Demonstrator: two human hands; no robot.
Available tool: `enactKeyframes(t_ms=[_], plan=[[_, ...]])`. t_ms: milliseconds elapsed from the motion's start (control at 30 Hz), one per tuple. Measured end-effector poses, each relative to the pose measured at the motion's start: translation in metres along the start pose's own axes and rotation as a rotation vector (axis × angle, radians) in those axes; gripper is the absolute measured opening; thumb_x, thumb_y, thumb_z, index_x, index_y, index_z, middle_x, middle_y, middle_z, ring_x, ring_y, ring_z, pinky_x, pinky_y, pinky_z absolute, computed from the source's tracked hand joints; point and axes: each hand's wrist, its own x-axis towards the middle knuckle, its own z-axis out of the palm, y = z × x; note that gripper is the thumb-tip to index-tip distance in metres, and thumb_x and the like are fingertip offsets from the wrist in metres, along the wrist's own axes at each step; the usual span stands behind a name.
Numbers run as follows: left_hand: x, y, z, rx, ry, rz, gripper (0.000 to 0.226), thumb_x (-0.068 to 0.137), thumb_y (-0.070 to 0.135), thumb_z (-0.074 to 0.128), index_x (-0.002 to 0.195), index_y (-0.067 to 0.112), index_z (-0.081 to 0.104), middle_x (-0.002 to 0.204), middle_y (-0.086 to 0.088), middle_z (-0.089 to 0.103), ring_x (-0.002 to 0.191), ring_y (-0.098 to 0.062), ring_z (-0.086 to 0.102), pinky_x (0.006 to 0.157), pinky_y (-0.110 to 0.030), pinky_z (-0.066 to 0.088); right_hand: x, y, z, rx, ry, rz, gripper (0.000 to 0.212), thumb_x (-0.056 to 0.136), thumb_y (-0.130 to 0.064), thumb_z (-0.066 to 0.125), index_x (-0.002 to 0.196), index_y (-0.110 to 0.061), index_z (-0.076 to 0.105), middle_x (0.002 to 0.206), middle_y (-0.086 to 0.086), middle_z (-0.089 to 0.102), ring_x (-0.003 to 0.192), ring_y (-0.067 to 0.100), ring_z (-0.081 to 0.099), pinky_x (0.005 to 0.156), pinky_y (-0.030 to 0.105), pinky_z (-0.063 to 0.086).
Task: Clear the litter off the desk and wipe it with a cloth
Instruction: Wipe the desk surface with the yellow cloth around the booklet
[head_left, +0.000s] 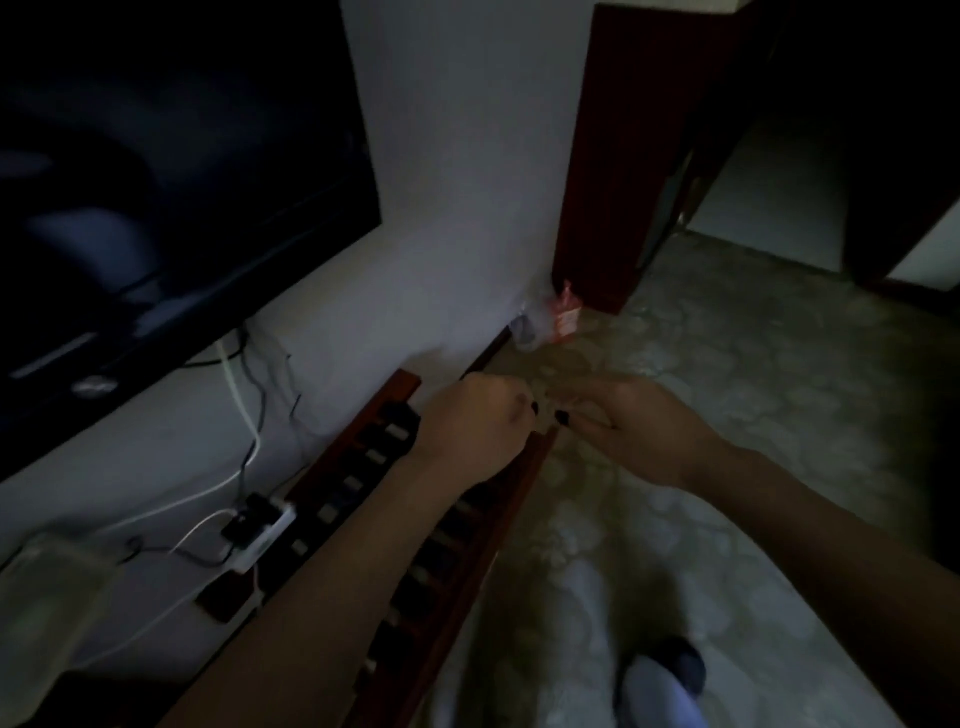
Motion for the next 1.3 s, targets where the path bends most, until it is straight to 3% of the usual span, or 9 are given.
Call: enactKeyframes(t_ms=[67,133,467,733,933,1033,1100,1167,1300], plan=[[0.056,0.02,0.015,0.039,0.005,-0.004,0.027,0.094,0.021,0.047,0.103,0.004,0.067,0.095,-0.01,0.069,0.085,-0.023,0.063,0.073,-0.038,0.051,0.018,0.051,-0.02,-0.015,0.017,-0.033,0.03,0.091,-0.009,0.056,0.12,-0.013,0.063,0.112,0.006,0.067,0.099,0.021,0.061,0.079,0.021,0.04],[0.116,0.045,0.028,0.089,0.007,-0.018,0.028,0.095,0.02,0.045,0.107,0.005,0.065,0.102,-0.011,0.068,0.088,-0.026,0.063,0.073,-0.035,0.051,0.036,0.107,-0.047,-0.033,0.026,-0.067,0.025,0.091,-0.01,0.055,0.114,-0.01,0.066,0.105,0.007,0.069,0.092,0.022,0.062,0.076,0.024,0.041],[0.387,0.167,0.054,0.038,0.044,-0.052,0.023,0.092,0.025,0.049,0.101,0.015,0.068,0.096,-0.004,0.066,0.086,-0.023,0.062,0.078,-0.036,0.051,0.161,0.355,-0.196,-0.094,-0.009,-0.048,0.03,0.095,-0.021,0.048,0.123,-0.018,0.06,0.123,0.002,0.062,0.107,0.016,0.058,0.088,0.026,0.043],[0.623,0.165,0.072,0.173,0.086,-0.006,0.024,0.092,0.03,0.05,0.101,0.02,0.071,0.096,-0.004,0.07,0.083,-0.021,0.064,0.078,-0.038,0.054,0.307,0.503,-0.252,-0.118,0.118,-0.106,0.03,0.095,-0.022,0.049,0.123,-0.022,0.059,0.119,-0.002,0.063,0.104,0.011,0.058,0.086,0.018,0.037],[0.803,0.168,0.051,0.146,0.038,0.07,0.026,0.093,0.029,0.047,0.106,0.019,0.067,0.102,-0.002,0.069,0.089,-0.02,0.064,0.078,-0.037,0.053,0.442,0.615,-0.337,-0.21,0.109,-0.087,0.03,0.094,-0.021,0.051,0.123,-0.021,0.059,0.118,0.0,0.063,0.102,0.014,0.057,0.084,0.025,0.044],[0.879,0.17,0.034,0.163,0.053,0.071,0.024,0.093,0.028,0.047,0.104,0.019,0.066,0.1,-0.002,0.069,0.087,-0.021,0.063,0.077,-0.04,0.053,0.498,0.667,-0.375,-0.245,0.184,-0.101,0.032,0.092,-0.019,0.055,0.124,-0.018,0.059,0.117,0.004,0.064,0.103,0.018,0.057,0.078,0.018,0.035],[0.927,0.174,0.029,0.139,0.048,0.059,0.023,0.093,0.026,0.048,0.106,0.019,0.065,0.1,-0.002,0.068,0.086,-0.021,0.063,0.077,-0.038,0.053,0.536,0.702,-0.396,-0.206,0.235,-0.131,0.038,0.091,-0.015,0.058,0.128,-0.014,0.056,0.121,0.008,0.062,0.11,0.022,0.054,0.085,0.017,0.032],[0.971,0.179,0.03,0.114,0.03,0.055,0.023,0.093,0.025,0.049,0.11,0.019,0.064,0.104,-0.003,0.067,0.092,-0.022,0.062,0.079,-0.036,0.052,0.576,0.737,-0.412,-0.184,0.258,-0.163,0.048,0.091,-0.016,0.058,0.137,-0.013,0.045,0.135,0.009,0.052,0.124,0.024,0.046,0.104,0.025,0.03],[1.05,0.194,0.039,0.135,0.083,0.004,0.039,0.093,0.03,0.05,0.13,0.02,0.051,0.127,-0.004,0.053,0.114,-0.024,0.053,0.093,-0.041,0.047,0.663,0.805,-0.443,-0.331,0.305,-0.149,0.071,0.093,-0.033,0.052,0.15,-0.02,0.013,0.157,0.008,0.013,0.144,0.026,0.011,0.116,0.043,0.011]])
